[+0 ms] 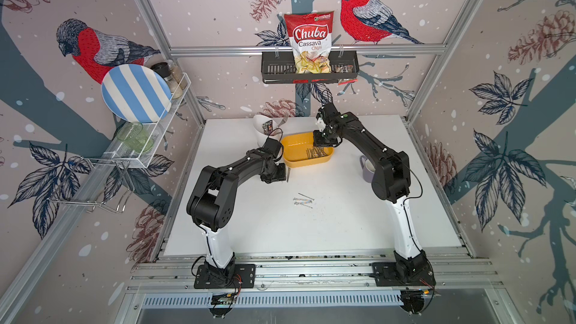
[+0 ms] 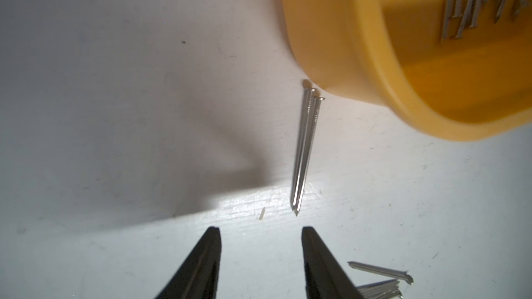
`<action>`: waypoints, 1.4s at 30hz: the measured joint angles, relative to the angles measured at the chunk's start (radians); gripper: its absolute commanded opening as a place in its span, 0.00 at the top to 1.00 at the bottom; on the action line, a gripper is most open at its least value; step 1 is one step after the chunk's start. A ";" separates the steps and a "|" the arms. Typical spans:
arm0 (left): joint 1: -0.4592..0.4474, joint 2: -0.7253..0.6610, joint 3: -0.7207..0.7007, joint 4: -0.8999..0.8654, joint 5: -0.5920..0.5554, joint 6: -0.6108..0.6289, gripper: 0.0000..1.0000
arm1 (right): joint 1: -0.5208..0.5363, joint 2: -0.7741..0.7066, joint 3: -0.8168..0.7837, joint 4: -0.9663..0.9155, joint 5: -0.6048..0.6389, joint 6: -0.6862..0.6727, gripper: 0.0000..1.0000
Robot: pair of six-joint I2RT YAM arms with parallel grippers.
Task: Put the nails on the desktop into the storage box
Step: Place the nail in the storage box, then move the nail to the center of the board.
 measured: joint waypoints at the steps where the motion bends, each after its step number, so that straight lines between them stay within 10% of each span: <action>1: 0.000 0.006 0.004 0.002 0.000 0.002 0.54 | 0.012 -0.024 -0.021 0.001 0.001 -0.003 0.70; 42: -0.008 0.154 0.119 0.071 -0.039 0.106 0.58 | 0.068 -0.103 -0.040 0.004 0.010 -0.018 0.71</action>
